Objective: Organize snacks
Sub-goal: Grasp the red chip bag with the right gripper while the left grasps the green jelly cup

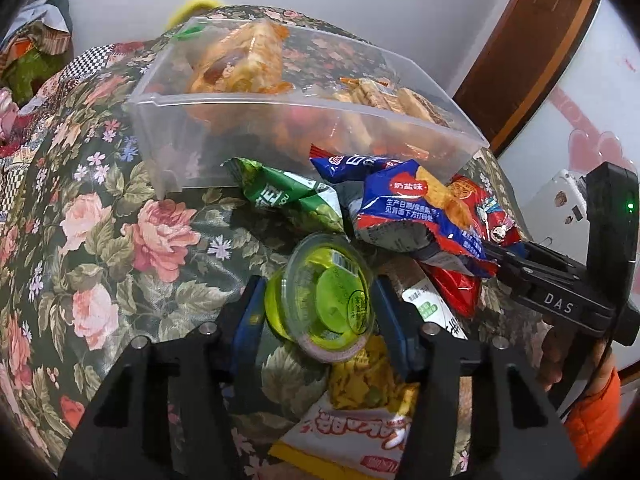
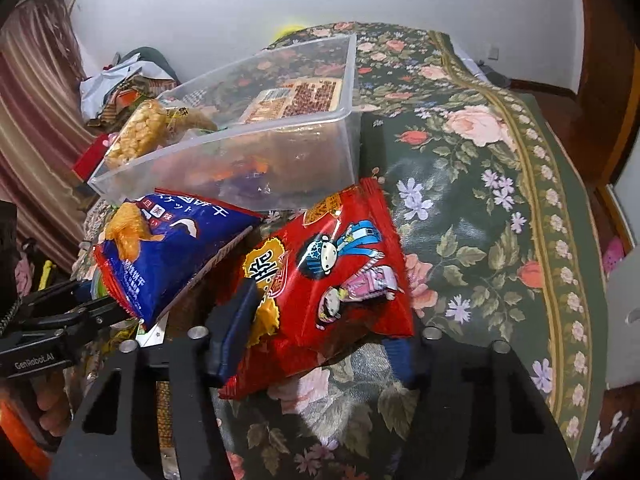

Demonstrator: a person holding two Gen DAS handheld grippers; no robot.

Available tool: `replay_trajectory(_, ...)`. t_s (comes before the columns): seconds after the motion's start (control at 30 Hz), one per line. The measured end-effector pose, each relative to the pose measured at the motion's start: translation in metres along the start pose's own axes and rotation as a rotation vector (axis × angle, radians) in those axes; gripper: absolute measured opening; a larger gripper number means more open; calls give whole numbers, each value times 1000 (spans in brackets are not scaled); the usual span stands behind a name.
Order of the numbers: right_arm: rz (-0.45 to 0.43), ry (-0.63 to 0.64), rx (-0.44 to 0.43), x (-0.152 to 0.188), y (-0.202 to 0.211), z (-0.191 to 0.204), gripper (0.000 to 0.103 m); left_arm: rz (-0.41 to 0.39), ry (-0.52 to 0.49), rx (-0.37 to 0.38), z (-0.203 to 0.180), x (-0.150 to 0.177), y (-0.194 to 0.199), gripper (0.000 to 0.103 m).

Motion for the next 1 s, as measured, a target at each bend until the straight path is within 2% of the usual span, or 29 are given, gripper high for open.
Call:
replay_trajectory(0.1,-11,0,3,4,7,2,44,-6,13,-1,4,2,5,47)
replay_trajectory(0.27,-31,1,22,10,19,2,41,-24,28,-28,10,7,17,44)
replay_trajectory(0.4,-59,-15,16,12,35,-3,29,-40,28,-57,14,13,28,41)
replay_trajectory(0.67,-92,-6,33,13,51,-3,24,-99,33,-88,22,17,59,39)
replay_trajectory(1.0,-187,18,43,-4,82,6,23,-192,24,-115,22,-1,97,39)
Point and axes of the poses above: each gripper's, at about its wrist camera, not at the fingertips, and y roughly against the way its jaws point, z to its left, x to its underside, the point moved 5 cm from there along -y, roughly the way its jaws point, and after that the axes turned 11 degrees about z, right-handed, at the moved point
